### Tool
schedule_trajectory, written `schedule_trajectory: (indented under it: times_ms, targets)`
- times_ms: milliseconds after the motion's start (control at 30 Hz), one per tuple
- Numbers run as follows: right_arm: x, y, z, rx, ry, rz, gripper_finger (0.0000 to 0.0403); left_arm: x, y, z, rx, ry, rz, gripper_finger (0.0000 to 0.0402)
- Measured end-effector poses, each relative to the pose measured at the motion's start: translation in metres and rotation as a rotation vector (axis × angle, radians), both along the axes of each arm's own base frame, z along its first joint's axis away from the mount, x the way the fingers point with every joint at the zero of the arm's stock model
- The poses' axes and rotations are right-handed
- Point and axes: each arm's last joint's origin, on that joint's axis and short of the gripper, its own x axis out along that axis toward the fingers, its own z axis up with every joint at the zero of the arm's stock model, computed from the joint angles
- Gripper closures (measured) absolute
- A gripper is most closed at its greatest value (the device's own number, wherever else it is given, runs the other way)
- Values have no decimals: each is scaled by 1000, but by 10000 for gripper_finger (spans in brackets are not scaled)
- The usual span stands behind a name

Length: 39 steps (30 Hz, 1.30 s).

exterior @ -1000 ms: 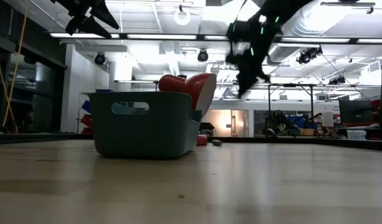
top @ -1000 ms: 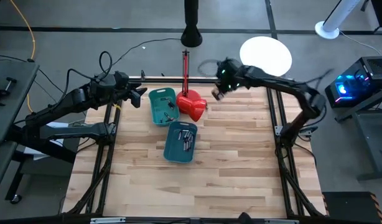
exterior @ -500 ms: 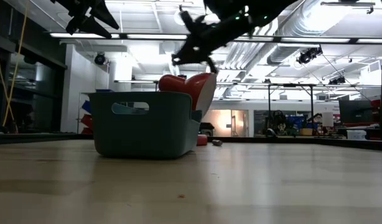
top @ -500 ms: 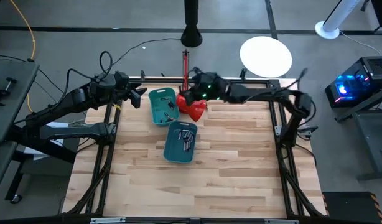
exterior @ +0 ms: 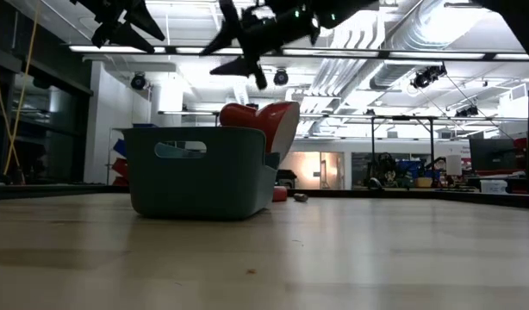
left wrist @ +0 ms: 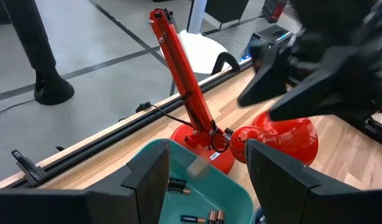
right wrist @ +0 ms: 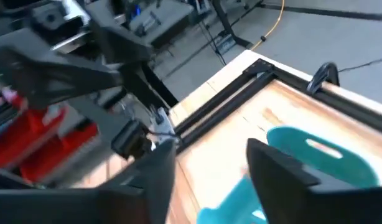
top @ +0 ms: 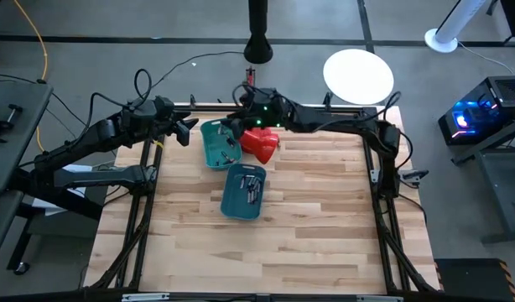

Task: Sort batteries
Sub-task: Put the brown battery into the green bin

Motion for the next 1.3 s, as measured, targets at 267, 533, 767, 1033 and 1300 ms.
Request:
schedule_trajectory:
  times_ms: [267, 533, 767, 1033, 1300]
  targets:
    - [-22, -7, 54, -180, 277, 90, 157, 0, 0, 0, 0, 0, 1, 200]
    - [-60, 1, 36, -185, 782, 154, 156, 0, 0, 0, 1, 1, 2, 200]
    - [-91, 6, 3, -137, 766, 75, 155, 0, 0, 0, 1, 2, 2, 200]
    - [-153, 7, -46, 74, 519, -285, 155, -1, 1, 0, 12, 6, 28, 200]
    - [-158, -11, -137, 335, 529, -496, 155, -1, 1, 0, 2, -4, 40, 200]
